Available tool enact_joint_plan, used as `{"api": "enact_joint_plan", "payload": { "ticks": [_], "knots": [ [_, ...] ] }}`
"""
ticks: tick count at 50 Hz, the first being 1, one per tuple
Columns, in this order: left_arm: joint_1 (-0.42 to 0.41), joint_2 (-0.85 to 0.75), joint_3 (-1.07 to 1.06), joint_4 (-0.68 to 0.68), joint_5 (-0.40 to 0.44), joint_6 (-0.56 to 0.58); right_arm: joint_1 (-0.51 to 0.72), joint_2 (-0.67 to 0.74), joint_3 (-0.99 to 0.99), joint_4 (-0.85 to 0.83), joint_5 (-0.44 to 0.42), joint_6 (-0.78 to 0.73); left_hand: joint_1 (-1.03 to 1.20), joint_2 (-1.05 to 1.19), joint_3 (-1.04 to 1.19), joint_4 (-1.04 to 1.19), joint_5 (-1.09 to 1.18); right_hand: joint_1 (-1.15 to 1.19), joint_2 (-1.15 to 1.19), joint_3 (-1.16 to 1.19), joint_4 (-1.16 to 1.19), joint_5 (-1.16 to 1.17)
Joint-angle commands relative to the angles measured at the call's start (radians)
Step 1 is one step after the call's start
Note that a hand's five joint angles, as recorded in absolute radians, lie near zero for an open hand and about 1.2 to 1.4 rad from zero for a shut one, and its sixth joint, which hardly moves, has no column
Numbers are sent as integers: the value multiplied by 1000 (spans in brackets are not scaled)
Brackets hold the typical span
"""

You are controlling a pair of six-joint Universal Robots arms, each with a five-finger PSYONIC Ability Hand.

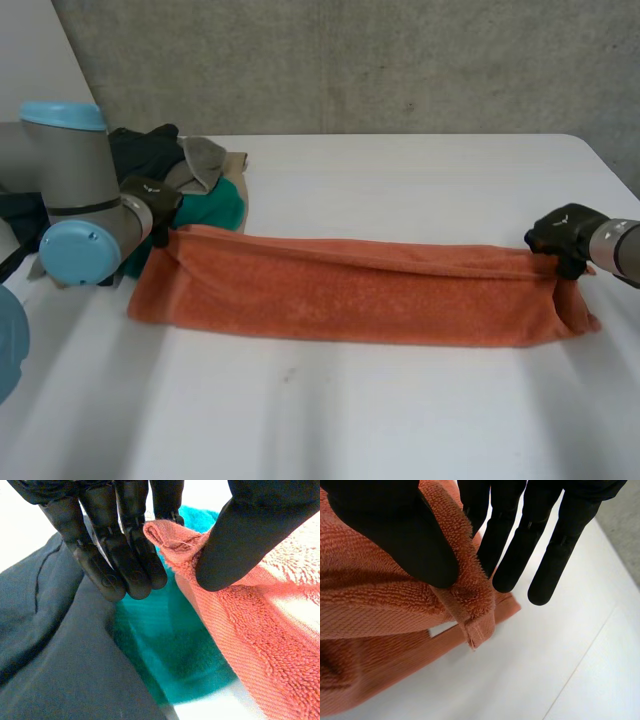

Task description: Fold the laundry.

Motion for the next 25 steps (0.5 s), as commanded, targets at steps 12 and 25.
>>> {"api": "enact_joint_plan", "payload": {
  "ticks": [12,25],
  "knots": [
    [-60,22,25,84,-51,1,27,-44,-45,-130,93,149,-928,-1019,-1010,-1019,-985,-913,-996,-1012,-1018,-1021],
    [-122,81,-156,217,64,93,19,-106,98,-101,-85,140,-928,-1019,-1010,-1019,-985,-913,-996,-1012,-1018,-1021]
  ]
}}
